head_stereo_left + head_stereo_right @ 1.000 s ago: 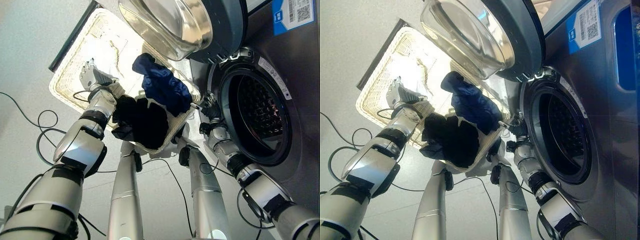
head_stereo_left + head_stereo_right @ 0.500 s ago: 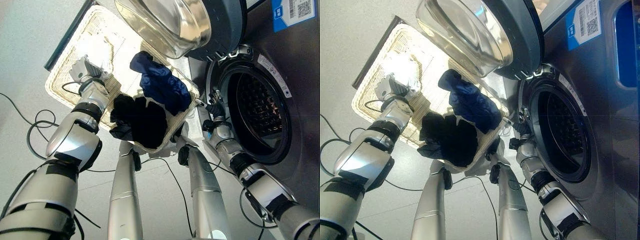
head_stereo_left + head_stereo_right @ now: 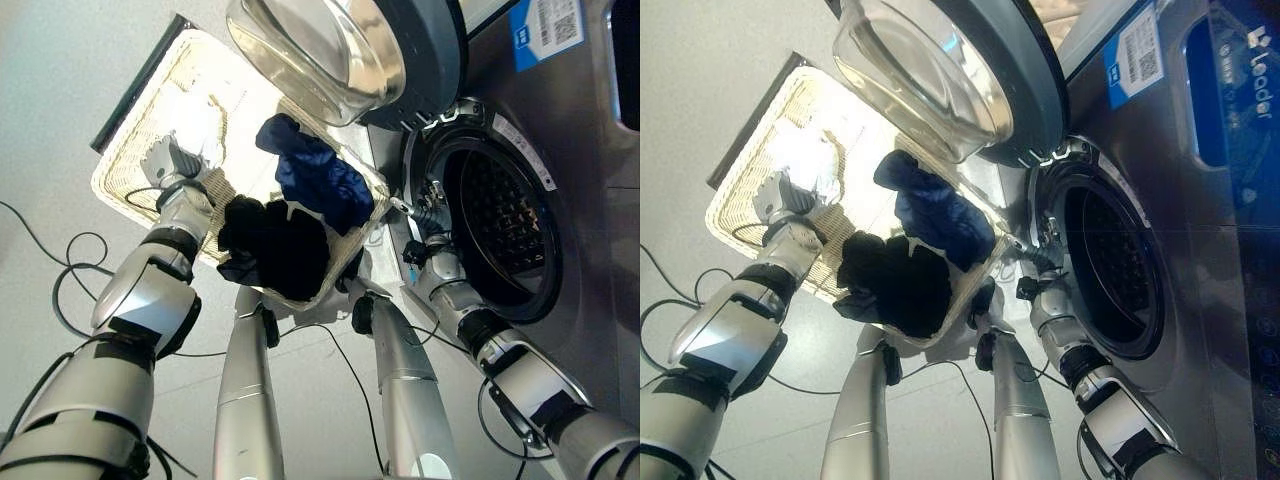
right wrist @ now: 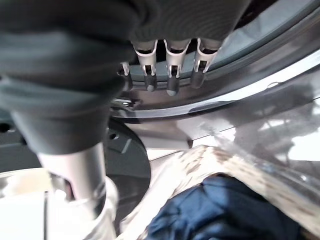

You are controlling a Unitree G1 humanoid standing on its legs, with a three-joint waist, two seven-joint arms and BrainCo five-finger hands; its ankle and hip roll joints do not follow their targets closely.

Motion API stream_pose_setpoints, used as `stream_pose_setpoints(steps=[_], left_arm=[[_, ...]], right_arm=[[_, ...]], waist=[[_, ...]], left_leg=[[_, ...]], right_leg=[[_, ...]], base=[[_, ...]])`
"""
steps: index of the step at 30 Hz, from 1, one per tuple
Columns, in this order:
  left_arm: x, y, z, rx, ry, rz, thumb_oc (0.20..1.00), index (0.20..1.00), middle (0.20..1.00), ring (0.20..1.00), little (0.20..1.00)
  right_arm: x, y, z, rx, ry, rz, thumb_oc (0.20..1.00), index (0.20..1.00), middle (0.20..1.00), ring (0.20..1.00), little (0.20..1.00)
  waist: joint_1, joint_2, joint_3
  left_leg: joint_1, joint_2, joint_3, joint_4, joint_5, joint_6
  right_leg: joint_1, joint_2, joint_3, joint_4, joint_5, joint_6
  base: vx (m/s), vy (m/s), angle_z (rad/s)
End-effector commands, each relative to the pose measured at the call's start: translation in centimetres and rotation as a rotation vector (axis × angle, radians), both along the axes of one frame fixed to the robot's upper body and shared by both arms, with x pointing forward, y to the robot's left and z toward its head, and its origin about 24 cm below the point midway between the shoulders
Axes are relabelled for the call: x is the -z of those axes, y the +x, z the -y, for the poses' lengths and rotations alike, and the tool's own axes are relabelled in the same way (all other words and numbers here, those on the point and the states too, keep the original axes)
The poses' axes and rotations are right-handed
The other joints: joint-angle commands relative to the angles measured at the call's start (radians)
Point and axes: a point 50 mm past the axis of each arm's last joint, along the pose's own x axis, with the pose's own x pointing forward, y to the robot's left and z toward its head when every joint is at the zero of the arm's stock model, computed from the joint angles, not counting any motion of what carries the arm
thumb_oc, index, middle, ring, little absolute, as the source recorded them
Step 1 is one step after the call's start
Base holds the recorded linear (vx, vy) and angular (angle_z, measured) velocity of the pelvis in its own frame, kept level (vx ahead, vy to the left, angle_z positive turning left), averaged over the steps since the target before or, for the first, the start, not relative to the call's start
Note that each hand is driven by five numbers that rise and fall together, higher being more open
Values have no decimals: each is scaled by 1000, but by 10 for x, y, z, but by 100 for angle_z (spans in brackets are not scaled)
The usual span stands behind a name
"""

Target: Put the clothes into the washing machine.

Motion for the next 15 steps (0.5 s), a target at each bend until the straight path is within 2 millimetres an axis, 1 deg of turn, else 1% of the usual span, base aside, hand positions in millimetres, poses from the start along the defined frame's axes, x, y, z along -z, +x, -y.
stream_pose_setpoints(steps=[1, 3, 4, 6, 7, 8, 9, 10, 11, 15], left_arm=[[-4, -6, 9, 42, 14, 240, 200, 200, 200, 200, 200], [-5, -7, 13, 73, 21, 294, 200, 200, 200, 200, 200], [-5, -9, 21, 112, 31, 360, 200, 200, 200, 200, 200], [-5, -11, 25, 129, 31, 395, 200, 200, 200, 200, 200], [-1, -15, 35, 169, 39, 449, 200, 200, 200, 200, 200], [0, -15, 36, 173, 41, 454, 200, 200, 200, 200, 200], [3, -18, 45, 205, 56, 485, 200, 200, 200, 200, 200], [4, -20, 49, 220, 69, 508, 200, 200, 200, 200, 200], [4, -20, 49, 220, 69, 508, 200, 200, 200, 200, 200], [6, -26, 63, 279, 100, 580, 200, 200, 200, 200, 200]], right_arm=[[-1, -12, 6, 23, 112, 76, 1000, 1000, 1000, 1000, 1000], [2, -15, 6, 25, 117, 78, 1000, 1000, 1000, 1000, 1000], [3, -18, 5, 24, 118, 80, 1000, 1000, 1000, 1000, 1000], [4, -20, 5, 42, 113, 78, 1000, 1000, 1000, 1000, 1000], [6, -22, 5, 67, 101, 74, 1000, 1000, 1000, 1000, 1000], [6, -22, 4, 65, 99, 75, 1000, 1000, 1000, 1000, 1000], [2, -21, 2, 45, 90, 84, 1000, 1000, 1000, 1000, 1000], [0, -21, 0, 33, 87, 91, 1000, 1000, 1000, 1000, 1000], [0, -21, 0, 33, 87, 91, 1000, 1000, 1000, 1000, 1000], [-6, -21, -8, -29, 121, 100, 1000, 1000, 1000, 1000, 1000]], waist=[[43, 4, -20], [47, 8, -20], [54, 13, -20], [58, 16, -20], [66, 22, -20], [66, 23, -20], [75, 27, -20], [79, 29, -20], [79, 29, -20], [89, 32, -20]], left_leg=[[58, -40, 105, -24, -59, -39], [70, -41, 103, -21, -65, -38], [84, -44, 99, -17, -72, -36], [92, -46, 98, -17, -76, -35], [113, -50, 96, -20, -82, -33], [115, -50, 95, -20, -83, -32], [132, -52, 96, -27, -86, -31], [140, -52, 95, -31, -87, -31], [140, -52, 95, -31, -87, -31], [163, -56, 88, -34, -96, -27]], right_leg=[[18, 9, 12, -56, 74, 141], [30, 4, 8, -50, 67, 140], [44, -3, 5, -47, 62, 141], [53, -7, 1, -46, 60, 141], [72, -12, -4, -48, 57, 142], [74, -12, -5, -48, 57, 142], [89, -17, -13, -50, 55, 142], [96, -20, -18, -51, 54, 142], [96, -20, -18, -51, 54, 142], [116, -26, -23, -51, 51, 143]], base=[[0, 0, 0], [0, 0, 0], [0, 0, 0], [0, 0, 0], [0, 0, 0], [0, 0, 0], [-10, -15, 4], [-10, -14, 3], [-9, -4, 4], [3, -16, 3]])
